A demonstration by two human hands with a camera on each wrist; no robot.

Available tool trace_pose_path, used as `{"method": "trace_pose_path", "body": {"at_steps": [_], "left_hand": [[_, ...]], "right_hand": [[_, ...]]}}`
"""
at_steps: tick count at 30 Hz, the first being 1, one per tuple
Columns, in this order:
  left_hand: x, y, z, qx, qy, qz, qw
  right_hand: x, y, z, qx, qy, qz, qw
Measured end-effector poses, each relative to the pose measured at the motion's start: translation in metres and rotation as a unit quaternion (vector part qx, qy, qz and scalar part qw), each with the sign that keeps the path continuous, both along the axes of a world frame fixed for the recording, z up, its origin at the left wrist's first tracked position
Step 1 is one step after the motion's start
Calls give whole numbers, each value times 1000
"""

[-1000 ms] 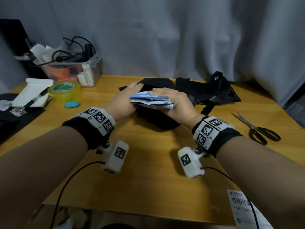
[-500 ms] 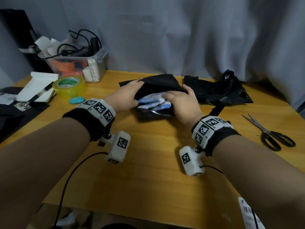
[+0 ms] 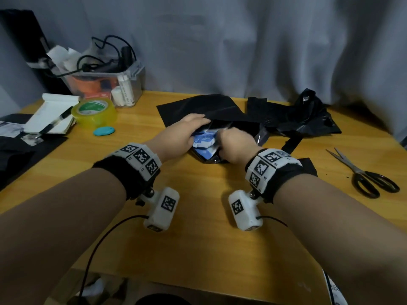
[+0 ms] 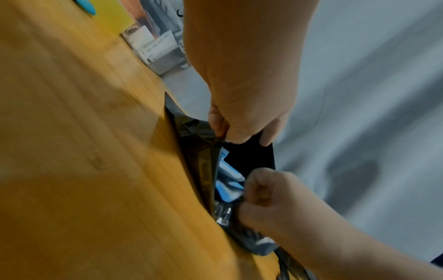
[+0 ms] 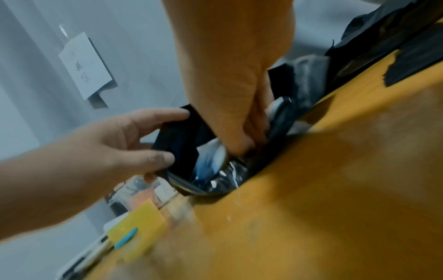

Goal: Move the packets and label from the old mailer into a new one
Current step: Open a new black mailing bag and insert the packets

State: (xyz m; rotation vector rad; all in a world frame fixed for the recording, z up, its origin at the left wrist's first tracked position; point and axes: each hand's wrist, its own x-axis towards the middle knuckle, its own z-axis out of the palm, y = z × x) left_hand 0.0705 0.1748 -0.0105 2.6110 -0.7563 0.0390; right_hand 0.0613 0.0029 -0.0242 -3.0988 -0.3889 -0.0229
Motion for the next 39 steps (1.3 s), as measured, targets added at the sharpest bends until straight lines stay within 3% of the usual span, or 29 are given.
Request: {"method": "trace_pose_path", "body": {"at_steps": [2,5,7,11,14,18,22,26,28,32,35,39], "left_hand": [[-1,2,-1,-20,-12,24,999],[1,6,-6,-45,-29,118,992],[1,6,-10,-64,-20,179,982],[-5,6,-21,-86,124,263,953],[-7,1,-34,-72,182,279,940],[10,0,-7,-117,171,298,932],[18,10,27,-105,150,288,940],[12,14,27,-51,104,292,949],[8,16,20,-69,102,298,947],[2,21,9,-19,145,303,942],[4,26,15,-8,164,298,941],[18,31,51,-169,98,287,938]], "right_hand": [[0,0,7,39,41,-3,998],[3,-13,19,118,-80,-61,988],[8,-27,17,114,-150,-95,977],[20,-44,6,57,-58,-174,981],[30,-53,10,74,-31,-181,980],[35,-57,21,25,-4,-210,977],[34,-64,23,109,59,-236,964],[25,-53,15,172,62,-223,958],[21,-44,6,216,81,-212,950],[13,-43,-5,343,-21,-241,908],[16,-49,12,397,-90,-230,884],[29,-59,56,420,-94,-195,881]]}}
